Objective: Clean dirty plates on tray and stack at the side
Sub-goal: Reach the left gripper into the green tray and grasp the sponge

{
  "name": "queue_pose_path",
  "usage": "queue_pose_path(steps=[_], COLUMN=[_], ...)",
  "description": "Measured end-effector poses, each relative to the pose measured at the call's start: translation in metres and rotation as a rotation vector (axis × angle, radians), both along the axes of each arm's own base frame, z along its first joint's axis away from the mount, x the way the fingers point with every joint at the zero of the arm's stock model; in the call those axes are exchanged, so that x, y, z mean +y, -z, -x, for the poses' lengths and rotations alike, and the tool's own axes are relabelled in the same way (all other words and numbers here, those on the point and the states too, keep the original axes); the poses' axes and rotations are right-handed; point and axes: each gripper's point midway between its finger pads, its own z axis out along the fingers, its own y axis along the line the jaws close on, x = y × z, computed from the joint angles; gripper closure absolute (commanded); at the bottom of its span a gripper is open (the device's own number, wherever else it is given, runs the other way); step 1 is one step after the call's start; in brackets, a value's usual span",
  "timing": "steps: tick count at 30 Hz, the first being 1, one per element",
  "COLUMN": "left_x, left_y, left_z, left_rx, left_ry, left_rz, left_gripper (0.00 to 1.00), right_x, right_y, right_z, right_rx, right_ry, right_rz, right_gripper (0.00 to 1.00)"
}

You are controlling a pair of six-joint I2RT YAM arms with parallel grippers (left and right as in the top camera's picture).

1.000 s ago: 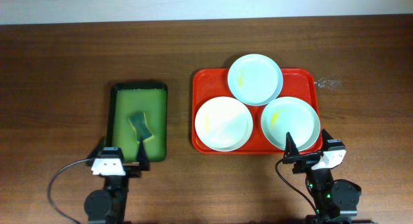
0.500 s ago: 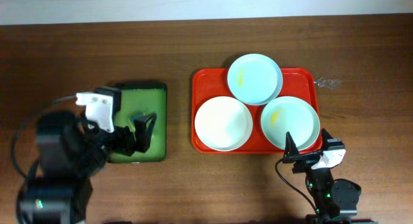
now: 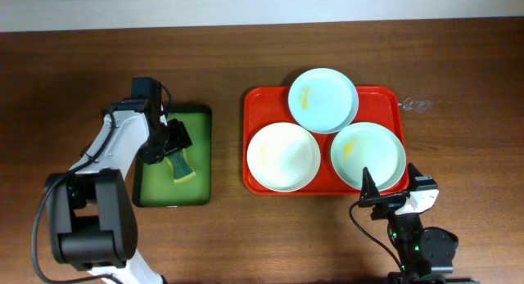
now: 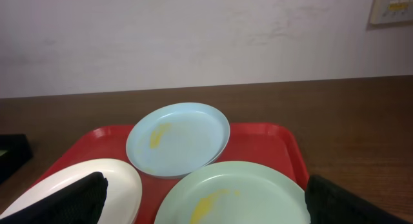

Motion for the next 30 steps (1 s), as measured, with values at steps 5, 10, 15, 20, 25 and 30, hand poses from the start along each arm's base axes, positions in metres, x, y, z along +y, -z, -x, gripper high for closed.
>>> queue_pose_path(steps=[5, 10, 15, 20, 25, 30], left_x=[0.01, 0.011, 0.01, 0.01, 0.014, 0.017], left_y=[0.019, 0.032, 0.03, 0.029, 0.03, 0.031], left_z=[-0.001, 0.003, 0.057, 0.065, 0.058, 0.038], left_rx=[0.033, 0.071, 0.305, 0.341, 0.308, 0.228], left_ry=[-0.008, -0.009, -0.005, -0.004, -0.004, 0.0], left_rz=[-0.057, -0.064, -0.062, -0.061, -0.082, -0.101], left_gripper=[0.51, 0.01, 0.1, 1.0, 0.01, 0.97], right_x=[0.0, 0.0, 0.0, 0.0, 0.0, 0.0], right_y=[0.0, 0.0, 0.0, 0.0, 0.0, 0.0], right_z=[0.0, 0.0, 0.0, 0.0, 0.0, 0.0], right_rx=[0.0, 0.0, 0.0, 0.0, 0.0, 0.0], right_ry=[0.0, 0.0, 0.0, 0.0, 0.0, 0.0], right_rz=[0.001, 0.0, 0.0, 0.0, 0.0, 0.0], right_gripper=[0.02, 0.02, 0.02, 0.02, 0.02, 0.02])
